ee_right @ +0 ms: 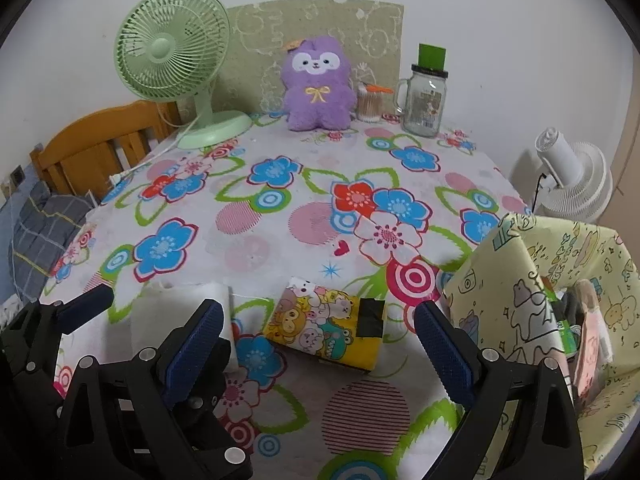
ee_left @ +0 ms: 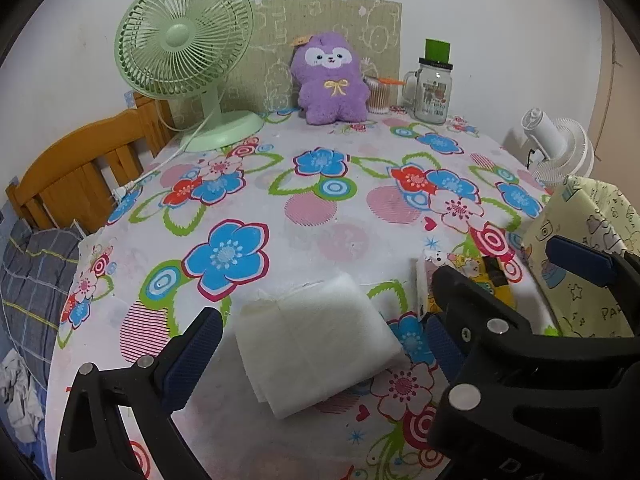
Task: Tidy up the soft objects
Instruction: 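Grasp the yellow cartoon-bear pouch with the right tool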
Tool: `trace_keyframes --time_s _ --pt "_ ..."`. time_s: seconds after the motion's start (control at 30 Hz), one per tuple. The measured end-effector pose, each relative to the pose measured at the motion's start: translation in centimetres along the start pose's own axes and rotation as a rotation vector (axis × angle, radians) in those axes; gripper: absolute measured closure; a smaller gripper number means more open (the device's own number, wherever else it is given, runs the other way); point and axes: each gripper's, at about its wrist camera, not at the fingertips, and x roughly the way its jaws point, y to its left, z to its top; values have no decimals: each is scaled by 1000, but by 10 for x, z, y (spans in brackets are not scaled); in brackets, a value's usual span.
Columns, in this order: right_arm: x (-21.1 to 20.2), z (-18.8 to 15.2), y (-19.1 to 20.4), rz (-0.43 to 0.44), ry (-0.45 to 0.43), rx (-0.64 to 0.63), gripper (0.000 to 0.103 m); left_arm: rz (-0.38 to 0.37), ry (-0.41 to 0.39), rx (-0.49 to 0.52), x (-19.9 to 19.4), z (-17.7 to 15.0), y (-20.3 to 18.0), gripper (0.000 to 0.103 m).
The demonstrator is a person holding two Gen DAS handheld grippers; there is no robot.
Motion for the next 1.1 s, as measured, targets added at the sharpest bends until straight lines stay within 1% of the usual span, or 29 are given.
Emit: trace_keyframes --time_s 0.17,0.37,0.57,0.83,1.0,1.07,1.1 --pt "10 -1 -3 -14 21 6 5 -2 13 0 7 -1 -1 1" --pt "22 -2 -3 -27 45 -1 5 21 23 25 14 -3 -4 1" --pt "34 -2 -5 -36 76 5 5 16 44 33 22 -4 -5 1" --pt "51 -5 -8 -25 127 27 5 25 72 33 33 -5 -4 1" --pt "58 -5 -5 -16 137 23 5 29 83 27 36 -6 -2 1" --pt "60 -5 -4 4 151 18 5 30 87 24 37 -7 0 1" --pt "61 -4 -5 19 161 18 7 27 88 22 36 -8 0 1"
